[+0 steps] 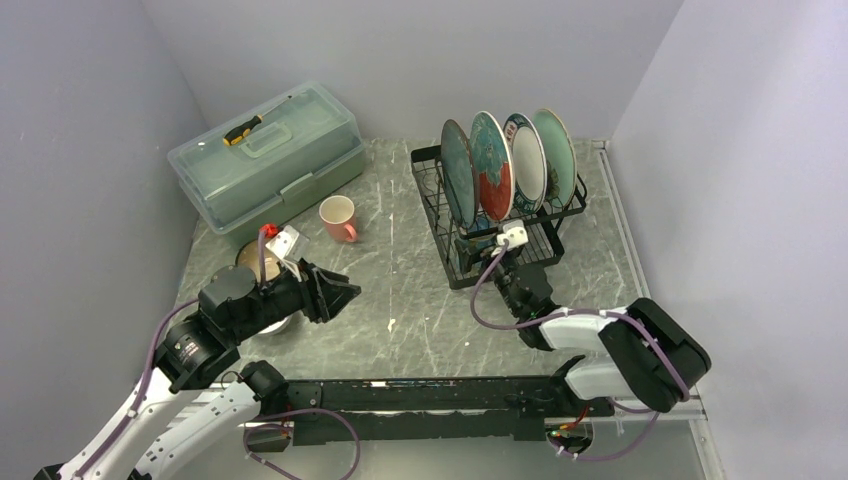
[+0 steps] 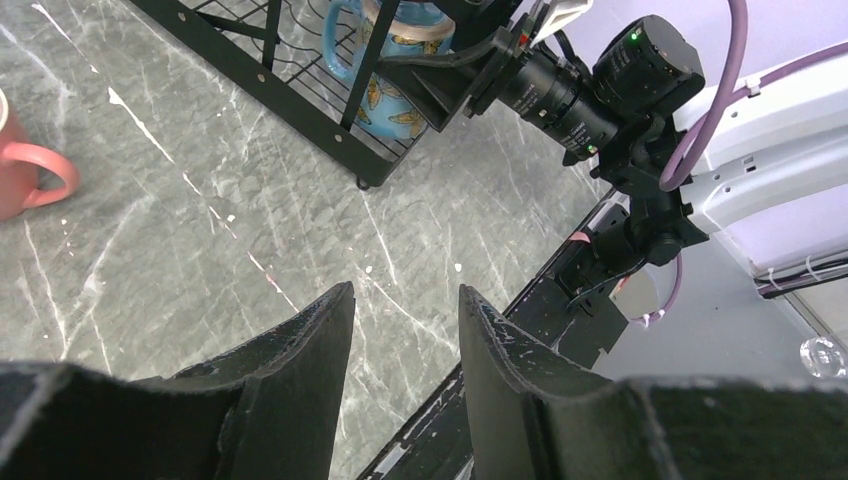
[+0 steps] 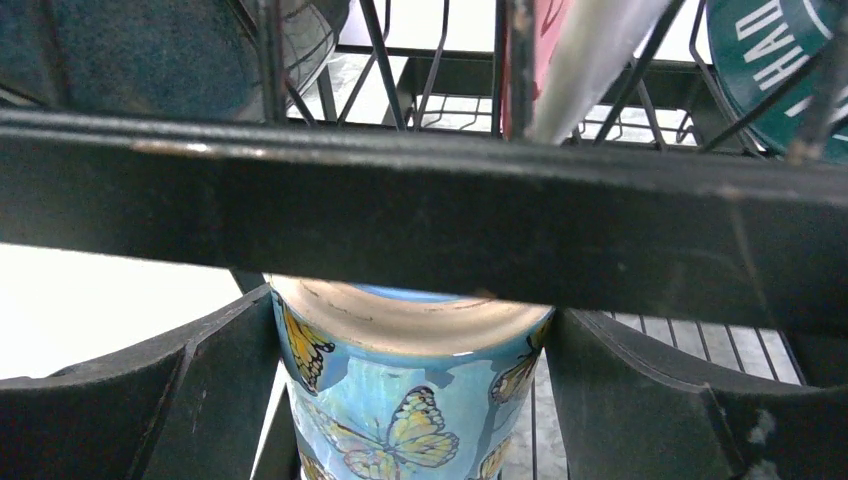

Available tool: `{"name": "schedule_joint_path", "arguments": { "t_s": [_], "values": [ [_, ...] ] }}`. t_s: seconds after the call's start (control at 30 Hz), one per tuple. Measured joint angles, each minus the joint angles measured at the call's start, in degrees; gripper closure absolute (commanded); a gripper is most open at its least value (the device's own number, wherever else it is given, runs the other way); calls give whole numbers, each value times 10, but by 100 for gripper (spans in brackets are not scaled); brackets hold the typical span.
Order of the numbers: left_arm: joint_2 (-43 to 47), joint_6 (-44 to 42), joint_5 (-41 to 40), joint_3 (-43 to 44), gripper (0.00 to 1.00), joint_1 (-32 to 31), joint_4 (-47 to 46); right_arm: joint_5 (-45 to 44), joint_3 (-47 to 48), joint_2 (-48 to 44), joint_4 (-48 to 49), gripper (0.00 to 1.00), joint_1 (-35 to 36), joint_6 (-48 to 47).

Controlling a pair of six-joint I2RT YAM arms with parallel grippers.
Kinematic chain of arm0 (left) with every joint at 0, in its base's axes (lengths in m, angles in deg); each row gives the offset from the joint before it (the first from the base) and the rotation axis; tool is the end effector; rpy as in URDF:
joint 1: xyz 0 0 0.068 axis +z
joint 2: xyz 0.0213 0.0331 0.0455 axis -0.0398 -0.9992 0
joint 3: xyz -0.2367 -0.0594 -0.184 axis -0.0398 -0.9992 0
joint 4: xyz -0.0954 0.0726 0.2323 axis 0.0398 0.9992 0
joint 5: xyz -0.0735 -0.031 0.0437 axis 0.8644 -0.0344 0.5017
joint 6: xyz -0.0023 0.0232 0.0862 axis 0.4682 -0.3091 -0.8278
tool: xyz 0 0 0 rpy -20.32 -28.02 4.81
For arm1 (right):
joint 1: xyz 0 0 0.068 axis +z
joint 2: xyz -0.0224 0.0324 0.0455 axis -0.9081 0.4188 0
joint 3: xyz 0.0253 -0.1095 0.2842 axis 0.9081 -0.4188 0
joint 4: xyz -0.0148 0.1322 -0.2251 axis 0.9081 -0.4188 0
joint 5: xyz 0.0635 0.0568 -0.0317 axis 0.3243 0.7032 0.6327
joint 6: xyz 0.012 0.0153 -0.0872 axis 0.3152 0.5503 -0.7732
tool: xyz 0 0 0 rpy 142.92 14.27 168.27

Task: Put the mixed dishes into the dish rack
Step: Turn the cup upside down in the dish rack.

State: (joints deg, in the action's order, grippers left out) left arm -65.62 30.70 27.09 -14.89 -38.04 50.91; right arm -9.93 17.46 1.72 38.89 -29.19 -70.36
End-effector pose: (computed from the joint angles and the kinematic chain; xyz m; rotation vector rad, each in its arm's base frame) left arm 0.0809 -0.0872 0.3562 0.3975 1.8273 -0.9567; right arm 0.2222 0.1393 0.2247 -0.2806 1.4883 0.3425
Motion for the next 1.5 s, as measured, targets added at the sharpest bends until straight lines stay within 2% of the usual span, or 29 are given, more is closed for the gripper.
{"name": "schedule_joint_path", "arguments": {
  "t_s": [0.27,0.4,0.77,1.03,1.3,1.5],
  "values": [
    [1,-7,0,2,52,0,12,0,9,52,40,85,-3,3],
    [9,-9,-2,2,52,0,17,-1,9,66,43,81,-4,8],
    [15,-10,-6,2,52,0,21,-3,-7,71,66,80,-4,26],
    [16,-10,-6,2,52,0,21,-3,-17,74,73,74,-4,33],
    [25,-10,-6,2,52,0,24,-3,-23,52,36,60,-4,43],
    [26,-10,-6,2,51,0,25,-3,-23,24,-9,44,-4,55]
  ]
}}
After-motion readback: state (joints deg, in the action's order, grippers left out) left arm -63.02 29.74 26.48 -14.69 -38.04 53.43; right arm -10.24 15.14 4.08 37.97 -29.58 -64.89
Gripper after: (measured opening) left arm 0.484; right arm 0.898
